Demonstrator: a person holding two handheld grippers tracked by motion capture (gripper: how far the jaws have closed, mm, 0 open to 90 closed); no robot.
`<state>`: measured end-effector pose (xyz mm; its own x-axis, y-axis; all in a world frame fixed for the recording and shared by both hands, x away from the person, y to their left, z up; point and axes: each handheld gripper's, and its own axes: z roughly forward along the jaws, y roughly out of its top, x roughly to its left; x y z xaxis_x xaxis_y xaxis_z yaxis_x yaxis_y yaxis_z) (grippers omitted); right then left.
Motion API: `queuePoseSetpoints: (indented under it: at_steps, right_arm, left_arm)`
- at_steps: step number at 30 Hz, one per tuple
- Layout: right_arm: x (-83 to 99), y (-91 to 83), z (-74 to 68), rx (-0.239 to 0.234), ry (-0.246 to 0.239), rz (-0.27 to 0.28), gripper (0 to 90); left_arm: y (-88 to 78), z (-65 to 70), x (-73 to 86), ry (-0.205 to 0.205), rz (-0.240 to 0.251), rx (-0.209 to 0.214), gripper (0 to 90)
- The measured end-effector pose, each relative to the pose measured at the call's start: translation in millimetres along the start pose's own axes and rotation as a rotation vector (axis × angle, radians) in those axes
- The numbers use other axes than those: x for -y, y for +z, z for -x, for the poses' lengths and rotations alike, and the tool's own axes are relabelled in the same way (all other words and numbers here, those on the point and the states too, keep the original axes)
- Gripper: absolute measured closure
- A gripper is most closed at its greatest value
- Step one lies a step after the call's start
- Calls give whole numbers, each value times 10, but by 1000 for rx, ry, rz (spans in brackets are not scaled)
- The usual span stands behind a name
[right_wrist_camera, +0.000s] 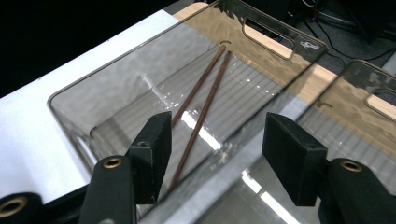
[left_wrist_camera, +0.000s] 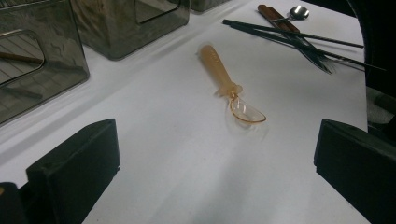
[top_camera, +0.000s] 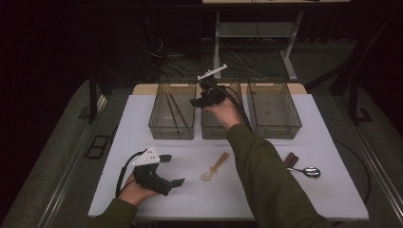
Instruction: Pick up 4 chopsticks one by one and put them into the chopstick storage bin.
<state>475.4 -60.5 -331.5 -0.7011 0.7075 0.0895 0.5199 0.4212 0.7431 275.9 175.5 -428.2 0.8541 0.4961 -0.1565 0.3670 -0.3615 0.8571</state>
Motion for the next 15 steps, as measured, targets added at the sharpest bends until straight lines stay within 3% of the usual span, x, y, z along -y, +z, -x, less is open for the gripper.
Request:
queuePoseSetpoints:
  at_steps: [5, 15]
  right_arm:
    - [81, -260, 135, 10, 12, 21, 393]
    - [257, -591, 279, 17, -6, 16, 326]
  left_arm:
    - [-7, -6, 3, 3, -7, -1, 0]
    - [-7, -7, 8, -2, -2, -3, 0]
